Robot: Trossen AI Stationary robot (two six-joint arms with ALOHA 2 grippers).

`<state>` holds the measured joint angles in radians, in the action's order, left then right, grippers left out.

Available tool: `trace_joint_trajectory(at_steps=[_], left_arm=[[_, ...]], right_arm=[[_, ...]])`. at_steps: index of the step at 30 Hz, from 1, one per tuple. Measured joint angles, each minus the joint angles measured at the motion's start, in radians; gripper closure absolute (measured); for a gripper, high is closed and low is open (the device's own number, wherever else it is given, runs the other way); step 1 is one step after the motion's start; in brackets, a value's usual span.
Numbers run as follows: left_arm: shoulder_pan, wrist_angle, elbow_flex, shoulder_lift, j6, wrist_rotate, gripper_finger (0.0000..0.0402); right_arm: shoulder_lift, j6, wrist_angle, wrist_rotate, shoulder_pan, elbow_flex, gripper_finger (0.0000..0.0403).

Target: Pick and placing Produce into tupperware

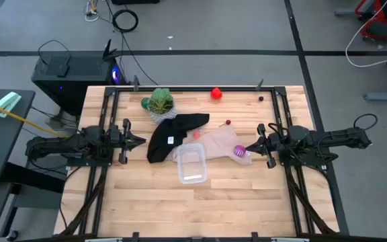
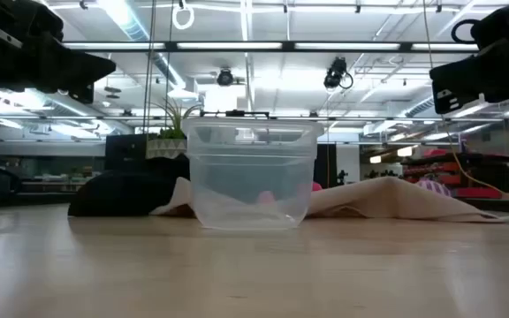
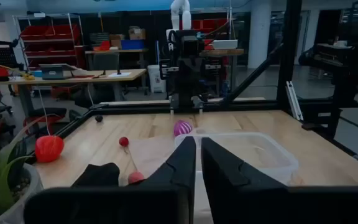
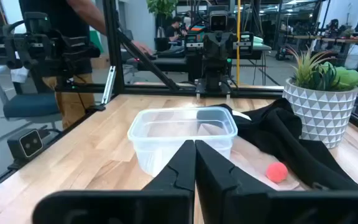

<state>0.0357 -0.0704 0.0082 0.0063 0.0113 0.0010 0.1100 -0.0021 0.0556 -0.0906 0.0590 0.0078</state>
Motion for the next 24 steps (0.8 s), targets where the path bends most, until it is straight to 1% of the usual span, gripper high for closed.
trace_joint_trajectory(at_steps=[13,24], left_arm=[[0.0,0.0,0.0,0.0,0.0,0.0,0.0378],[0.0,0.0,0.0,0.0,0.0,0.0,0.0366]], right_arm=[[0.0,0.0,0.0,0.0,0.0,0.0,0.0391],[0.0,0.0,0.0,0.0,0.0,0.0,0.0391]])
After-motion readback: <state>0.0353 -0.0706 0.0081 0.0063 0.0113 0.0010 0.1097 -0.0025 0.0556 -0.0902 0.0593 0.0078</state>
